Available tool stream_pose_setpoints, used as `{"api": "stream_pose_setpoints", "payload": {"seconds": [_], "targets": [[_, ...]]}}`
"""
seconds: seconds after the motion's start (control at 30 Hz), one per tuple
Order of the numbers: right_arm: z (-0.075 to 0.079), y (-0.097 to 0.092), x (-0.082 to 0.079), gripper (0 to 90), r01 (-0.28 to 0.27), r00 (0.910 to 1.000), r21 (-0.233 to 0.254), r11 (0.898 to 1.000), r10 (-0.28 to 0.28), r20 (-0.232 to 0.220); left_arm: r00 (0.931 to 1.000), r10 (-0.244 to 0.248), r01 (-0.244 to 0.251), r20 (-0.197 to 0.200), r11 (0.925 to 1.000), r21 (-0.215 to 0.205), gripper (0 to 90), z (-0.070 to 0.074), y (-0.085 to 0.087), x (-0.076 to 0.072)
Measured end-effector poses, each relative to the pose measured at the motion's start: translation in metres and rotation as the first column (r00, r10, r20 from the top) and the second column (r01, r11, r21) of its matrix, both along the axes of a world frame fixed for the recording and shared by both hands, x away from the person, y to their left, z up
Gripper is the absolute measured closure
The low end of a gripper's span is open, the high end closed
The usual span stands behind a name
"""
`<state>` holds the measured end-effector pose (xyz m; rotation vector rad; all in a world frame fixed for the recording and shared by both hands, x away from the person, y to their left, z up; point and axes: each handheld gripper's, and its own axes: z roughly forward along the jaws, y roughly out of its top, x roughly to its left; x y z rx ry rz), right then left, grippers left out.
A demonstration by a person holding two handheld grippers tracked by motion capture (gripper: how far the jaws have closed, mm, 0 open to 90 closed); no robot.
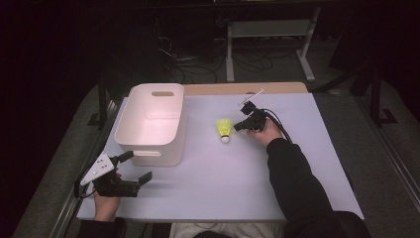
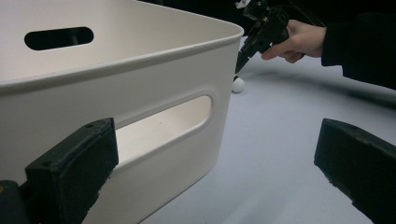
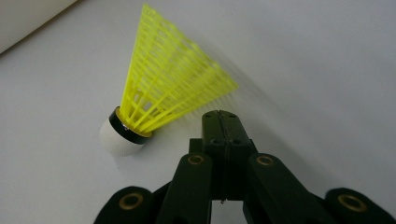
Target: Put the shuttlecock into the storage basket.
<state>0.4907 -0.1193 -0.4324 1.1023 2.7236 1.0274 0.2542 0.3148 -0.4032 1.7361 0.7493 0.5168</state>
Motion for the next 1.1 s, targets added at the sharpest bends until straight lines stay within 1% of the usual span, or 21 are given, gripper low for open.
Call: {"api": "stream_pose_setpoints", "payload": {"seconds": [0.13, 0.37, 0.5, 0.57, 0.8, 0.93, 1.1], "targets": [[0.001, 0.004, 0.001, 88.5, -0.003, 1.0, 0.002, 1.0, 0.003, 0.004, 1.0, -0.002, 0.002, -0.001, 1.0, 0.002, 0.0, 0.0, 0.0, 0.0], [0.005, 0.014, 0.002, 88.5, -0.019, 0.9998, 0.019, 1.0, 0.019, 0.012, 1.0, -0.002, 0.002, -0.003, 1.0, 0.003, 0.0, 0.0, 0.0, 0.0], [0.004, 0.018, 0.002, 88.5, -0.024, 0.9997, 0.02, 1.0, 0.024, 0.005, 1.0, -0.002, 0.002, -0.004, 1.0, 0.003, 0.0, 0.0, 0.0, 0.0], [0.004, 0.021, 0.003, 88.5, -0.031, 0.9995, 0.034, 0.999, 0.031, 0.001, 1.0, -0.002, 0.002, -0.004, 1.0, 0.004, 0.0, 0.0, 0.0, 0.0], [0.004, 0.027, 0.004, 88.5, -0.04, 0.9992, 0.035, 0.999, 0.04, 0.0, 1.0, -0.003, 0.003, -0.007, 1.0, 0.008, 0.0, -0.001, 0.0, 0.001], [0.004, 0.029, 0.004, 88.5, -0.044, 0.999, 0.05, 0.998, 0.044, -0.003, 1.0, -0.003, 0.003, -0.007, 1.0, 0.008, 0.0, 0.0, 0.0, 0.001], [0.002, 0.034, 0.003, 88.5, -0.058, 0.9983, 0.05, 0.997, 0.059, -0.002, 1.0, -0.003, 0.003, -0.007, 1.0, 0.007, 0.0, 0.0, 0.0, 0.001]]}}
